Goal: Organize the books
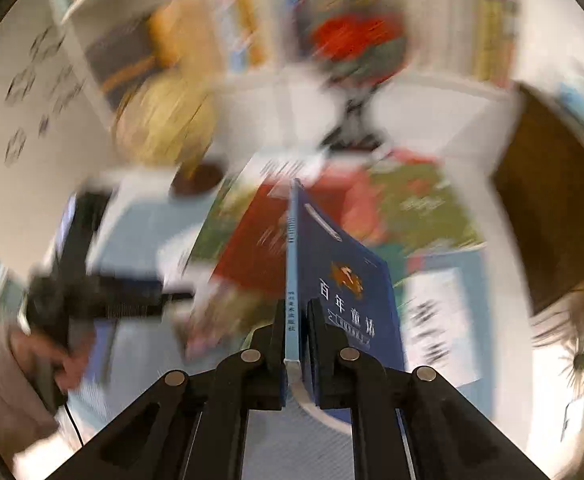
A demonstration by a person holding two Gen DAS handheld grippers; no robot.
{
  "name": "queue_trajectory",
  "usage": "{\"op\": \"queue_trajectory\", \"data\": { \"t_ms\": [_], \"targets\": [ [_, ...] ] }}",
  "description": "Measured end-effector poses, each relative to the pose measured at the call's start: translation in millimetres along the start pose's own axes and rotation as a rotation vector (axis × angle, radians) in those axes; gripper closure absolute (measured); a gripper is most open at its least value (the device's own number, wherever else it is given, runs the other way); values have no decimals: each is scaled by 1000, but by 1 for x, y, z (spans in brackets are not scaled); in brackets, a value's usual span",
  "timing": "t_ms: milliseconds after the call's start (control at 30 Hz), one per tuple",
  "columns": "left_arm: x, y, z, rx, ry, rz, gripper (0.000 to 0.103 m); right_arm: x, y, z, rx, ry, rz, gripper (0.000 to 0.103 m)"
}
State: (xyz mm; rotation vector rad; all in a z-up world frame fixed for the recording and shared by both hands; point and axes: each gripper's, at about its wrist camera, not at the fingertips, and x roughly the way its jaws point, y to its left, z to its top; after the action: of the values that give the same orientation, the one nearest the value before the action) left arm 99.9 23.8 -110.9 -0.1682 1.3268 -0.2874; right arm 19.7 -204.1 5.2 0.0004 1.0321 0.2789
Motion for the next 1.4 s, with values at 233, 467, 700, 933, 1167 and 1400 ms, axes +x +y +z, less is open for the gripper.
{"op": "queue_trajectory", "data": {
  "t_ms": [233,467,700,933,1167,1400],
  "targets": [
    [11,46,-43,-64,57,83,43,103,52,-76,34,254,173,81],
    [24,52,-63,-134,112,45,39,100,49,-84,92,289,289,48],
    [41,-2,-69,-85,118,-121,38,78,-46,-87,256,218,81,39],
    [75,-41,-75,-92,175,-211,38,104,-94,-95,286,301,135,39],
    [81,-44,-70,-128,150,-247,34,132,-108,-99,333,342,306,26],
    [81,-31,-66,-200,104,-331,34,128,-125,-111,396,307,449,26]
  ]
}}
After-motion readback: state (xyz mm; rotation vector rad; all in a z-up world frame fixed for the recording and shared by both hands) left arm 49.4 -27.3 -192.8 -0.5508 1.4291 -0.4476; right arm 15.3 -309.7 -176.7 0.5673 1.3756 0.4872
